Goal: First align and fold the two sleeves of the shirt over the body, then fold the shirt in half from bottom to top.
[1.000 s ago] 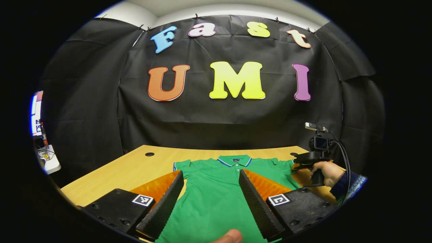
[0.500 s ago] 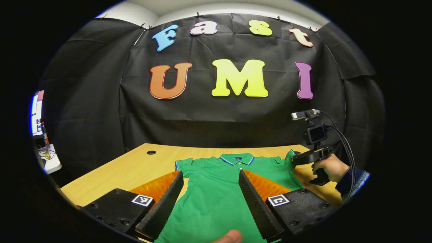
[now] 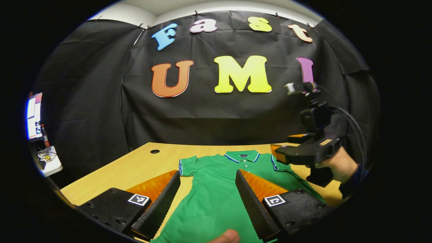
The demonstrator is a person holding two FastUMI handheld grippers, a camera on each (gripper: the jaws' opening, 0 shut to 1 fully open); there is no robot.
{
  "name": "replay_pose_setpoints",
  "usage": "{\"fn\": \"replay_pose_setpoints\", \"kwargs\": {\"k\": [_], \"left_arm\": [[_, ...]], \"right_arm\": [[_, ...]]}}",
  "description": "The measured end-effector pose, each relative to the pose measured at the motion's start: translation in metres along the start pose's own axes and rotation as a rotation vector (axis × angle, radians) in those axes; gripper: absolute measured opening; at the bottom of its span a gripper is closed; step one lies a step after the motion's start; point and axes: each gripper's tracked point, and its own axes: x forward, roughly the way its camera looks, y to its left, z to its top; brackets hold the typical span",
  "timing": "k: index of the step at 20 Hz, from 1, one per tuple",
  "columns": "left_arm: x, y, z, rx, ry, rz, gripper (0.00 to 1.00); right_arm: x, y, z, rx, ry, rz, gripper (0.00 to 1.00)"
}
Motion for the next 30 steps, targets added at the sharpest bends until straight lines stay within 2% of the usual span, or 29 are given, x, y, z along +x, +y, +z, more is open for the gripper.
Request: {"fn": "replay_pose_setpoints", "kwargs": {"k": [1,3,4,5,7,9,11,13,15,17,20,23,25,28,30], "left_arm": [[0.003,0.003,-0.003,0.004,0.007,0.020,1.00],[0.008,0.006,-0.012,0.008,0.033,0.046,1.00],[0.009,0.005,-0.013,0.005,0.034,0.048,0.83],[0.007,0.007,-0.011,0.005,0.031,0.055,1.00],[0.010,0.015,-0.002,0.024,-0.011,0.076,1.00],[0.020,0.031,0.003,0.004,-0.033,0.123,1.00],[0.031,0.026,0.004,-0.046,-0.003,0.096,1.00],[0.051,0.026,0.012,-0.060,0.028,0.075,1.00],[0.080,0.037,0.014,-0.036,0.074,0.101,1.00],[0.113,0.044,0.007,-0.068,0.140,0.113,1.00],[0.162,0.054,-0.011,-0.117,0.247,0.102,1.00],[0.206,0.073,-0.044,-0.194,0.369,0.135,1.00],[0.234,0.077,-0.062,-0.236,0.409,0.096,1.00],[0.265,0.090,-0.086,-0.233,0.435,0.094,1.00],[0.274,0.091,-0.100,-0.220,0.462,0.079,0.95]], "right_arm": [[-0.016,0.000,0.010,0.015,-0.027,0.004,0.97],[-0.042,-0.003,0.021,0.034,-0.060,0.012,0.95],[-0.058,-0.006,0.025,0.050,-0.077,0.011,0.95],[-0.072,-0.007,0.027,0.066,-0.089,0.020,0.95],[-0.100,-0.011,0.024,0.098,-0.100,0.030,0.93],[-0.126,-0.012,0.016,0.148,-0.106,0.051,0.95],[-0.147,-0.018,0.006,0.169,-0.128,0.058,0.95],[-0.165,-0.024,-0.009,0.140,-0.128,0.065,0.95],[-0.183,-0.026,-0.020,0.121,-0.124,0.086,0.97],[-0.196,-0.029,-0.031,0.153,-0.113,0.115,0.95],[-0.206,-0.038,-0.053,0.196,-0.080,0.143,0.95],[-0.204,-0.032,-0.073,0.227,-0.053,0.202,0.97],[-0.199,-0.030,-0.085,0.236,-0.024,0.226,0.95],[-0.197,-0.024,-0.092,0.230,-0.028,0.262,0.96],[-0.195,-0.026,-0.097,0.220,-0.035,0.264,0.95]]}}
